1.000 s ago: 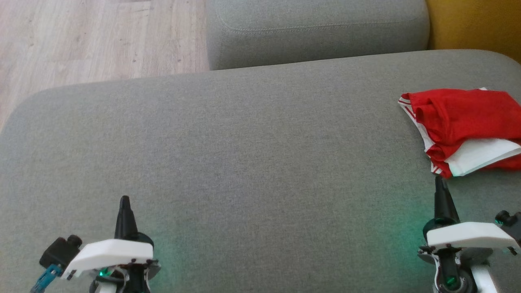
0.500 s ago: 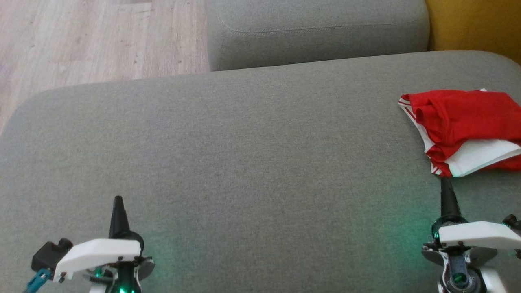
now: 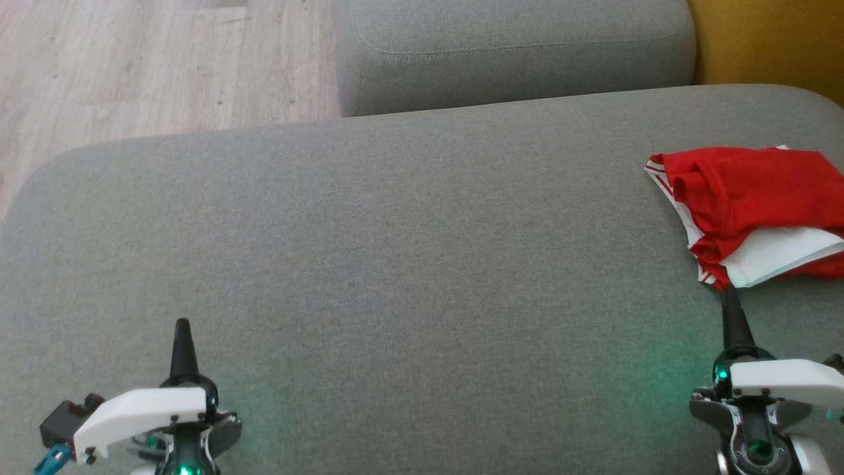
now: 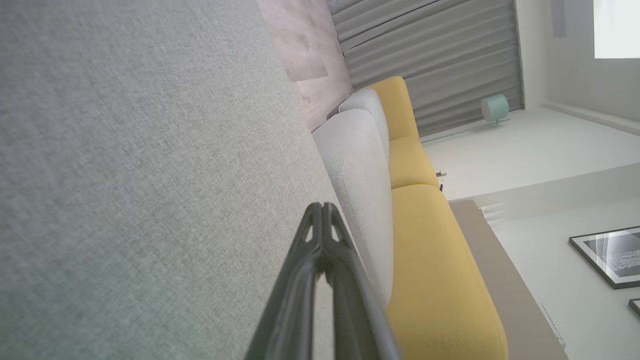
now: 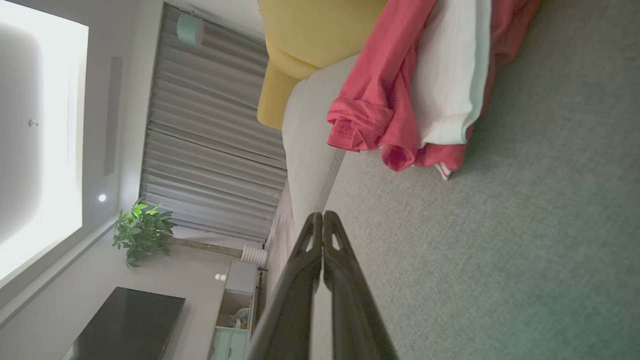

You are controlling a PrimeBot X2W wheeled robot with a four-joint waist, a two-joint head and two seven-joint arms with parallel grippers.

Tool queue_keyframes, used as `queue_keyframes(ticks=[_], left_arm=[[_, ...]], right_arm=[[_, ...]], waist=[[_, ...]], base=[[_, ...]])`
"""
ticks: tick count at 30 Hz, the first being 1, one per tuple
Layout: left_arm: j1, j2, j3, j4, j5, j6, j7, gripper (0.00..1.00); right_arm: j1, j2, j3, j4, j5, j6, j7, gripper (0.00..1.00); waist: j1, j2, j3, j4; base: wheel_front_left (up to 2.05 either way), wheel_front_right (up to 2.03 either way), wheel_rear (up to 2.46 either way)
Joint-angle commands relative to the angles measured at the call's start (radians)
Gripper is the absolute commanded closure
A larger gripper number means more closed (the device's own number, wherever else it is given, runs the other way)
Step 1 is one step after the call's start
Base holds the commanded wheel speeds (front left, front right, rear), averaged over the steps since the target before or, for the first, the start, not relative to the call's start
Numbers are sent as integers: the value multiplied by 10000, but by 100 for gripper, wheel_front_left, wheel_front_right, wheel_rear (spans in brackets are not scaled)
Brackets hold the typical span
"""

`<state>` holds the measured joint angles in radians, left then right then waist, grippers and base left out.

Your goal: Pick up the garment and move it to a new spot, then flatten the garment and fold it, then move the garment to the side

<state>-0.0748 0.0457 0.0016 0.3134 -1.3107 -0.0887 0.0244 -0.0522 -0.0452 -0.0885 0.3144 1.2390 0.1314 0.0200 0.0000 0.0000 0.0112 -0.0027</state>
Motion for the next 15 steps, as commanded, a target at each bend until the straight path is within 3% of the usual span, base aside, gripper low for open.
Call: queue_keyframes(ticks=[1, 15], left_arm=[[-353, 36, 336, -399, -208, -70, 52, 100], [-343, 40, 715, -534, -1551, -239, 456, 100]], right_arm=[[-526, -45, 96, -410, 281, -6, 97, 100], [-541, -48, -74, -549, 1935, -7, 502, 100]], waist=[[0, 0, -2, 1], [0, 0, -41, 14]], base=[[0, 0, 0], [0, 0, 0]])
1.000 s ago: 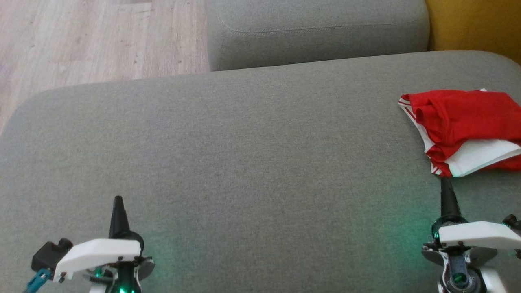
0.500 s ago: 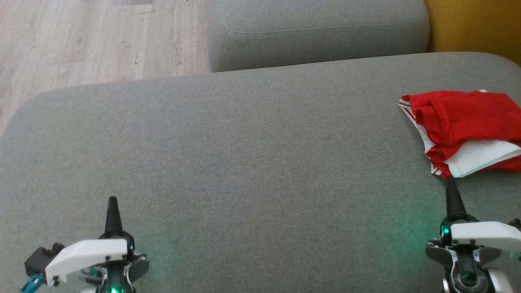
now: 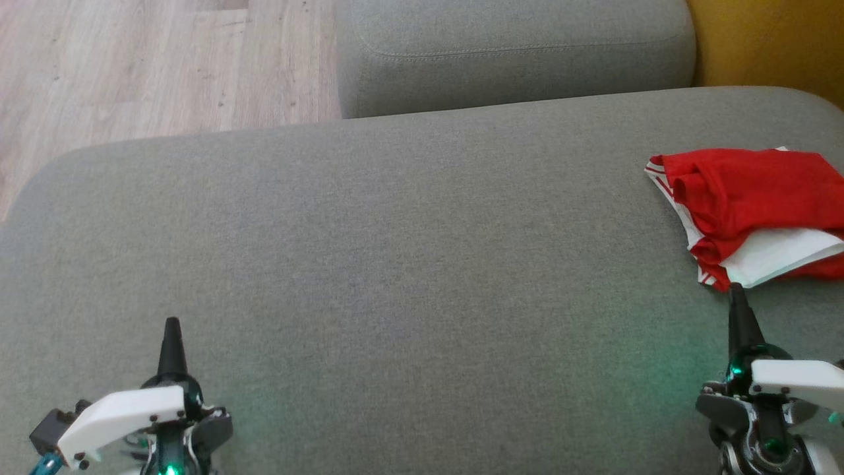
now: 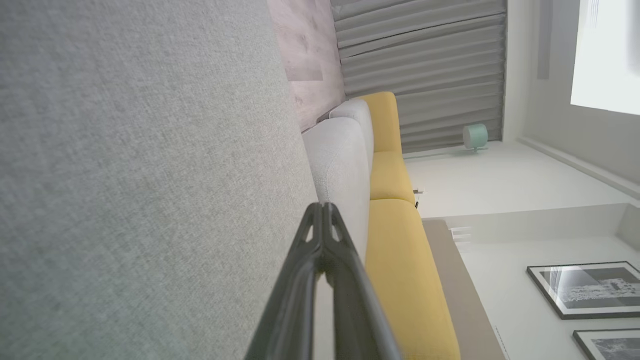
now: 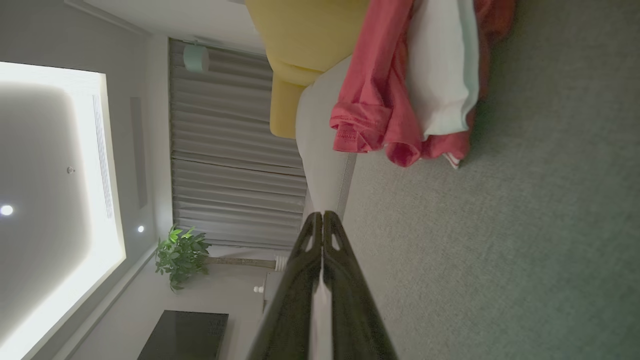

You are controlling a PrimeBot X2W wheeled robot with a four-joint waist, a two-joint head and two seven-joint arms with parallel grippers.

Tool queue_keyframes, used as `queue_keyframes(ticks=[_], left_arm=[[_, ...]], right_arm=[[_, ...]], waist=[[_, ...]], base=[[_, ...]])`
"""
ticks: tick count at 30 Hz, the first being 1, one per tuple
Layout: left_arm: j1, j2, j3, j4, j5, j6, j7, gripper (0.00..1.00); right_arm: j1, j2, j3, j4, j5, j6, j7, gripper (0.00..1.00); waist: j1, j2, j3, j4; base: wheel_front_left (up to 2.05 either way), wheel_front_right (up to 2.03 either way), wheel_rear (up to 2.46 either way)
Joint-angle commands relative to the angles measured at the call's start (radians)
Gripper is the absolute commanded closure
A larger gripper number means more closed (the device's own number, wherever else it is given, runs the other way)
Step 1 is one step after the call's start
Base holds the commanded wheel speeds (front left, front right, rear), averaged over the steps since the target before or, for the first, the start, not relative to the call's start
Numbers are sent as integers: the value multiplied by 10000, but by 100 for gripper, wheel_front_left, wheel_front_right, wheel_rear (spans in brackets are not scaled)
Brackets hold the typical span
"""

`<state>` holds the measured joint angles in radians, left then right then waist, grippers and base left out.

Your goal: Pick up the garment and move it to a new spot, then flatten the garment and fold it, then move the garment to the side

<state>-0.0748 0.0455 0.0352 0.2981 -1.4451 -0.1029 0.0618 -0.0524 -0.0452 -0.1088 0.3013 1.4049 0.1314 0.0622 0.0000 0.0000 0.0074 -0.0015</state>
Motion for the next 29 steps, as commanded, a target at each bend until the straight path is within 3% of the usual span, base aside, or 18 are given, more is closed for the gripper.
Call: queue_keyframes(ticks=[1, 15, 29], left_arm=[[-342, 42, 407, -391, -303, -110, 111, 100], [-333, 47, 784, -525, -1637, -278, 512, 100], [-333, 47, 783, -526, -1637, -278, 512, 100]], right_arm=[[-540, -48, 118, -428, 394, -7, 109, 100], [-556, -51, -50, -565, 2037, -7, 510, 100], [-555, -51, -50, -566, 2038, -7, 510, 100]], waist=[[0, 0, -5, 2], [0, 0, -43, 15], [0, 0, -43, 15]], base=[[0, 0, 0], [0, 0, 0], [0, 0, 0]])
